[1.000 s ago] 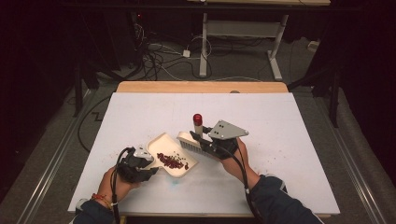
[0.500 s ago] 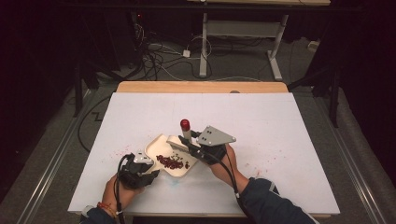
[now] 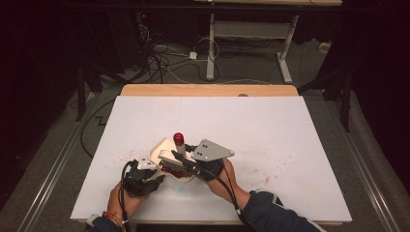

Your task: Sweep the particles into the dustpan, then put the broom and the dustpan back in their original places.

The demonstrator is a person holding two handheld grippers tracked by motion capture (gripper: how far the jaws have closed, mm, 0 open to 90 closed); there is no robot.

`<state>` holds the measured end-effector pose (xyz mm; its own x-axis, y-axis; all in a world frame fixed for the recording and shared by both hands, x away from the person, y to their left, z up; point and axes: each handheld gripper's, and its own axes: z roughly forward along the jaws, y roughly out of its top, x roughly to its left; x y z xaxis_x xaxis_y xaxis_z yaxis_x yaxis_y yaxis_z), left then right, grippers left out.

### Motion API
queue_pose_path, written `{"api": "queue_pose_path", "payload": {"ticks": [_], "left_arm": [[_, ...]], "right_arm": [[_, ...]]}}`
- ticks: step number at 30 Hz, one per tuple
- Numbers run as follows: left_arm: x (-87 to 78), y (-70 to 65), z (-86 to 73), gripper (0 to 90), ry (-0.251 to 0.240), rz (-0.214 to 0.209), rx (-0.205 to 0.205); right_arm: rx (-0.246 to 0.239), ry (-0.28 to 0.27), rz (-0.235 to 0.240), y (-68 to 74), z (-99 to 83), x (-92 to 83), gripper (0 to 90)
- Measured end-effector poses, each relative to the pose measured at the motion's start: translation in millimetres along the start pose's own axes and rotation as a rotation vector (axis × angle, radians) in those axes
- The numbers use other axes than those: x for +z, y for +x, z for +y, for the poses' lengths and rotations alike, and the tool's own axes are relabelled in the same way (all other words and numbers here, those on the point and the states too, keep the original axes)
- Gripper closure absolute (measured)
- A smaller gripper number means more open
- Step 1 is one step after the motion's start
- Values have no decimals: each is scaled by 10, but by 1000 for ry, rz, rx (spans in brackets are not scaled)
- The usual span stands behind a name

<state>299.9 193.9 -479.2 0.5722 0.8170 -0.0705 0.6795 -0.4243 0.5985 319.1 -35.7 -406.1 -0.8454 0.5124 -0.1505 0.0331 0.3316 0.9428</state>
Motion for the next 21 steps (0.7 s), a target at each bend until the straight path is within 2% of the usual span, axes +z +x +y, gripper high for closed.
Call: {"api": "queue_pose_path", "payload": {"ticks": [4,9,13,19,21], "left_arm": [[-3,32,-1,638,2,2,4],[1,56,4,638,3,2,9],[-3,79,-8,637,3,3,7],[5,120,-14,637,1,5,-4],[2,124,-2,638,0,9,-5]], "right_arm": [[0,-18,-20,-67,38,-87,698],[15,-20,-37,-217,60,-206,698],[7,-27,-49,-322,76,-310,699],[-13,-24,-48,-468,72,-585,698],[-6,-22,-50,-533,72,-691,698]]}}
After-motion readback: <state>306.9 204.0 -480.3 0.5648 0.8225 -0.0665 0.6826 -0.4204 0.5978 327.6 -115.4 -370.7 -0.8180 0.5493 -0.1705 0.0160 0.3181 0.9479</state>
